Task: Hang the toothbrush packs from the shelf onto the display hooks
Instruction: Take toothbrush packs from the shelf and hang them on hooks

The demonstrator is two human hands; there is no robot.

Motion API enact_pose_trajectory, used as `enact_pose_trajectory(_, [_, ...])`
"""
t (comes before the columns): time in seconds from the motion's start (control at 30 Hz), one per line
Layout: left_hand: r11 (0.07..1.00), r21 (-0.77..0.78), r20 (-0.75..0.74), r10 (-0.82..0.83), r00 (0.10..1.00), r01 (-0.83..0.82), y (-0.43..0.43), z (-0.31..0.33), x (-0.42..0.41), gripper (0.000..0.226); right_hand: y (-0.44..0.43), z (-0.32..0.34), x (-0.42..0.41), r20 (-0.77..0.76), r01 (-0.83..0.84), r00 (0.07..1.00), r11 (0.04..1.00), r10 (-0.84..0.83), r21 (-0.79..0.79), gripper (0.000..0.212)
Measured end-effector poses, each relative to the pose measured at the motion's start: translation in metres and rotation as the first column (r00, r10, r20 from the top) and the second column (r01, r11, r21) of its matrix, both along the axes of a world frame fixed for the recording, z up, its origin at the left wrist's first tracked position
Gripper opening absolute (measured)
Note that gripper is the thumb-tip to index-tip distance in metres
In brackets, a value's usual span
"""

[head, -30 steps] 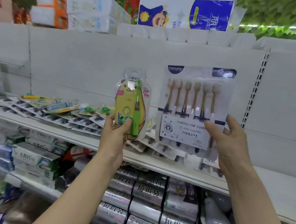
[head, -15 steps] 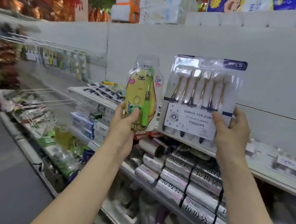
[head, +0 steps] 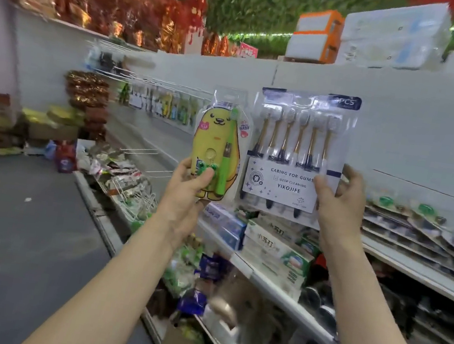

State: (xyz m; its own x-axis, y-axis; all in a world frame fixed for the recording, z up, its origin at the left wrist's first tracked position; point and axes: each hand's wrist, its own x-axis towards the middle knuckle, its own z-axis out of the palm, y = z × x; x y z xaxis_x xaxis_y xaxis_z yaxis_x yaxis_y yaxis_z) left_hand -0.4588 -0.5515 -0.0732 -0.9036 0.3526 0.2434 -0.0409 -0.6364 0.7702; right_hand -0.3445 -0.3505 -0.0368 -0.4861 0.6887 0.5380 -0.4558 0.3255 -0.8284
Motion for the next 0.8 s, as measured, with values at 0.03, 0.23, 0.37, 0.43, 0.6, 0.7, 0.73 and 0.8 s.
enact_pose_trajectory(0.03, [1.000,-0.006,-0.002,0.011,1.000,-0.011,-0.016,0.001,-0.020,0.036,-0.013,-0.002,-0.021,0.005,-0.011,1.000,1.000,0.011,-0.004,0.038])
enact_pose_trajectory(0.23, [0.995,-0.040,-0.006,0.089,0.996,-0.089,-0.085,-0.010,-0.127,0.029,-0.073,-0.016,-0.140,0.051,-0.052,0.997,0.999,0.052,0.000,0.040])
enact_pose_trajectory(0.37, [0.993,-0.029,0.006,0.114,0.993,-0.114,-0.115,-0.025,-0.206,0.028,-0.102,-0.024,-0.228,0.039,-0.117,0.992,0.993,0.117,-0.010,0.038])
enact_pose_trajectory(0.43, [0.993,-0.007,0.014,0.116,0.993,-0.116,-0.126,-0.030,-0.250,0.028,-0.113,-0.030,-0.276,0.037,-0.138,0.990,0.990,0.139,-0.015,0.037])
enact_pose_trajectory(0.6, [0.993,0.032,-0.018,0.111,0.994,-0.111,-0.145,-0.021,-0.380,0.033,-0.133,-0.030,-0.412,0.013,-0.178,0.984,0.984,0.178,-0.018,0.044])
enact_pose_trajectory(0.7, [0.992,0.032,-0.025,0.120,0.992,-0.119,-0.158,-0.003,-0.464,0.041,-0.144,-0.016,-0.499,-0.010,-0.198,0.980,0.979,0.198,-0.036,0.041])
enact_pose_trajectory(0.73, [0.992,0.028,-0.027,0.127,0.992,-0.126,-0.163,0.003,-0.491,0.043,-0.148,-0.010,-0.528,-0.010,-0.205,0.979,0.978,0.204,-0.036,0.042])
enact_pose_trajectory(0.8, [0.989,0.019,-0.022,0.148,0.989,-0.148,-0.176,0.010,-0.544,0.047,-0.158,-0.001,-0.584,-0.014,-0.216,0.976,0.976,0.216,-0.035,0.041])
